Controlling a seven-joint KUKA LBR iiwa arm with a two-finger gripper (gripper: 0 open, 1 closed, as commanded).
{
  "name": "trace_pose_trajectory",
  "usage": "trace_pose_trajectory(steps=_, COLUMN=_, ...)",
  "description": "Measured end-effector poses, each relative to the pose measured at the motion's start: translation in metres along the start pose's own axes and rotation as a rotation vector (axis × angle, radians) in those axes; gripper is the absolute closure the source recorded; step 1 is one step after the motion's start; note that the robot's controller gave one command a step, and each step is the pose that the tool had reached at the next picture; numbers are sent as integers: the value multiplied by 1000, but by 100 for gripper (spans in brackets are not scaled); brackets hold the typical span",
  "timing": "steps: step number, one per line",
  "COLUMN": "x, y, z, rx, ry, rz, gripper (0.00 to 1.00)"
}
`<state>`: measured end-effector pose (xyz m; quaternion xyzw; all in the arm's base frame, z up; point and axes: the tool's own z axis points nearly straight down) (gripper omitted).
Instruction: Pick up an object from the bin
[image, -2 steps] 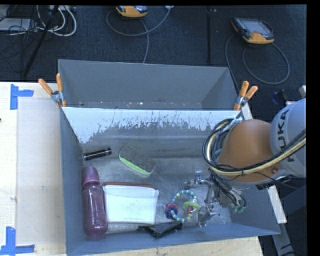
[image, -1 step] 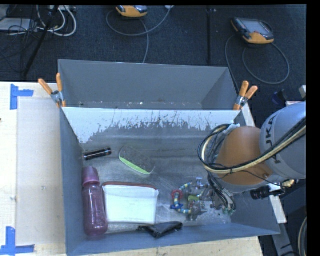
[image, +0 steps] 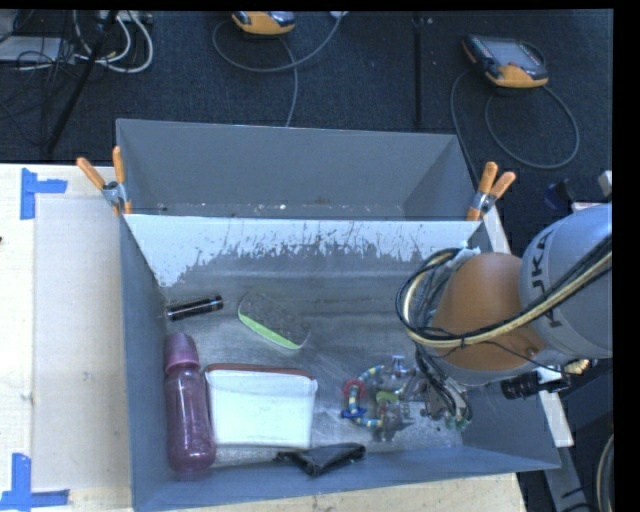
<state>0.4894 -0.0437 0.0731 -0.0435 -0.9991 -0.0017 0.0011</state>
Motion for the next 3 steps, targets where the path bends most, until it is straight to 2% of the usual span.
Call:
trace_pose_trajectory(steps=1, x=2, y=-8, z=-32, rx=2, ry=5, rz=4, gripper=100)
trace_pose_trajectory(steps=2, x=-7, y=-3, z=-99, rx=3, ry=3, rz=31, gripper=100)
trace_pose_trajectory(steps=3, x=1, y=-10, z=-159, rx=3, ry=4, rz=20, gripper=100)
